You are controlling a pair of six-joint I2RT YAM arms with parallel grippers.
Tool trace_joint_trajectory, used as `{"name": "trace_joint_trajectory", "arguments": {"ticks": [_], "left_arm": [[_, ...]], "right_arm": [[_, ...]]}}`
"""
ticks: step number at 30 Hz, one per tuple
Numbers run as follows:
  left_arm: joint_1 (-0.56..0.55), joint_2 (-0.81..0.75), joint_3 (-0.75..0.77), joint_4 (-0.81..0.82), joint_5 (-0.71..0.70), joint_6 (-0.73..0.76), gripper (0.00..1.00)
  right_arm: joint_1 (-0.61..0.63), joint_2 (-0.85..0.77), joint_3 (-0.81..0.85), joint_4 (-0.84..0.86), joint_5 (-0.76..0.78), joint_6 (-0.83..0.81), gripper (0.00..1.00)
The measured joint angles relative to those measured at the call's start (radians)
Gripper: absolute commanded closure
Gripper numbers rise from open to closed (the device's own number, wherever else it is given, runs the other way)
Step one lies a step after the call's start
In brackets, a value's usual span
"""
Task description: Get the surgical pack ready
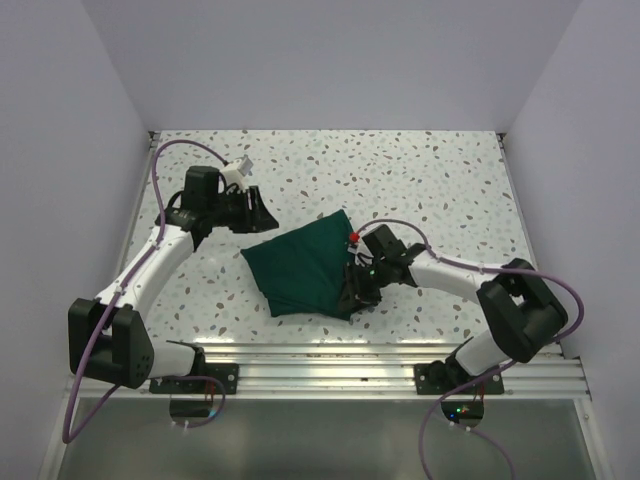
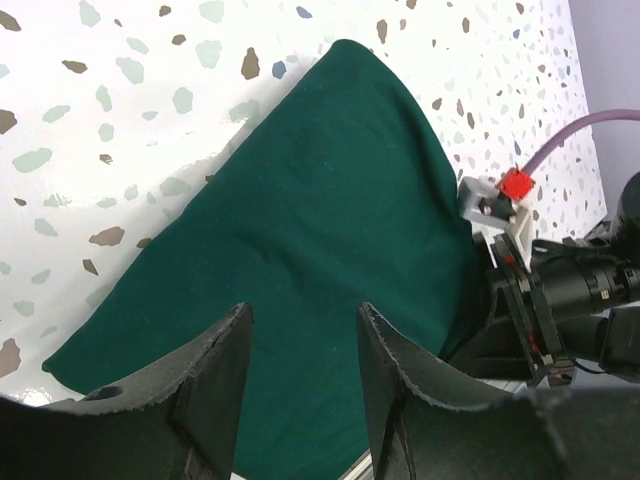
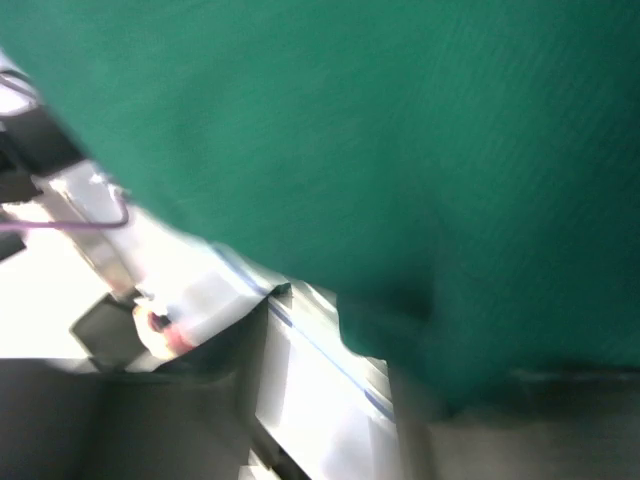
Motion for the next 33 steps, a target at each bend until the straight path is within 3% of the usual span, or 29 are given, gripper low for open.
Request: {"name": "trace_joint_trajectory", "arguments": {"ticks": [2, 3, 17, 26, 33], "left_arm": [[0.0, 0.002, 0.0, 0.001, 0.007, 0.0, 0.51], [0.0, 0.002, 0.0, 0.002, 0.009, 0.0, 0.51], [-0.001, 0.026, 0.014, 0.002, 0.014, 0.0, 0.49], [-0.027, 0.051, 0.052, 0.001, 0.01, 0.01, 0.46], [-0.067, 0.09, 0.064, -0.031, 0.009, 0.058, 0.47]], "right_arm": [[0.026, -0.016, 0.0, 0.02, -0.006, 0.013, 0.96], [0.032, -0.024, 0.002, 0.023, -0.008, 0.024, 1.0], [0.036, -0.15, 0.233, -0.08, -0.12, 0.082, 1.0], [0.06, -0.03, 0.053, -0.131, -0.192, 0.046, 0.97], [0.097, 0.075, 0.079, -0.177, -0.199, -0.017, 0.96]]}}
